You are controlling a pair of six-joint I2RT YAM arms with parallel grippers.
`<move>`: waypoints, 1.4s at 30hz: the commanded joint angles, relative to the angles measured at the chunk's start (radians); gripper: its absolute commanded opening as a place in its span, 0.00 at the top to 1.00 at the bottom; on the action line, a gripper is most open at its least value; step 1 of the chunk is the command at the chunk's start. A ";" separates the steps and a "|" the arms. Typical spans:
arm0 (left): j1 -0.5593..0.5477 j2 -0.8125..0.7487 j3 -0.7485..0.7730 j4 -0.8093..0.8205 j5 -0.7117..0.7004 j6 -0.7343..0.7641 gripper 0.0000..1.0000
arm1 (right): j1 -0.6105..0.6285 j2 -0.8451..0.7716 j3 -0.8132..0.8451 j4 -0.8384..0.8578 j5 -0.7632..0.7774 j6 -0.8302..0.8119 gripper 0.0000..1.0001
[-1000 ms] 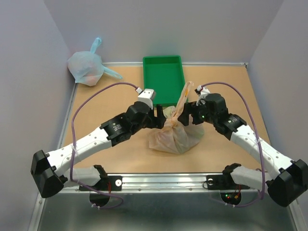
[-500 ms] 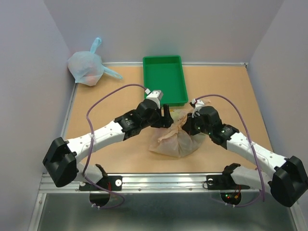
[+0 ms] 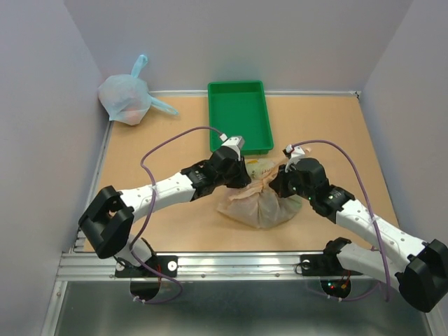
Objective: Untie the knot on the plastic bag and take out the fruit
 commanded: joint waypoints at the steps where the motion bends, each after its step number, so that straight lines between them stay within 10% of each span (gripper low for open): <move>1: -0.012 0.010 0.015 0.053 0.007 -0.025 0.87 | 0.007 -0.022 -0.008 0.043 0.022 0.001 0.99; 3: -0.012 -0.002 0.007 0.054 -0.013 -0.023 1.00 | 0.005 -0.025 -0.008 0.041 0.048 0.006 1.00; 20: 0.436 -0.415 -0.249 -0.099 -0.143 0.015 1.00 | 0.001 -0.241 0.116 -0.240 0.855 0.135 0.99; 24: 0.448 -0.437 -0.246 -0.096 -0.108 0.055 1.00 | 0.001 -0.278 0.182 -0.240 0.617 -0.035 0.96; 32: 0.437 -0.384 -0.159 -0.082 0.114 0.144 1.00 | 0.001 -0.149 0.362 -0.375 0.145 -0.226 0.25; 42: 0.419 -0.375 -0.114 -0.140 0.169 0.202 1.00 | 0.002 0.130 0.531 -0.367 0.189 -0.339 0.16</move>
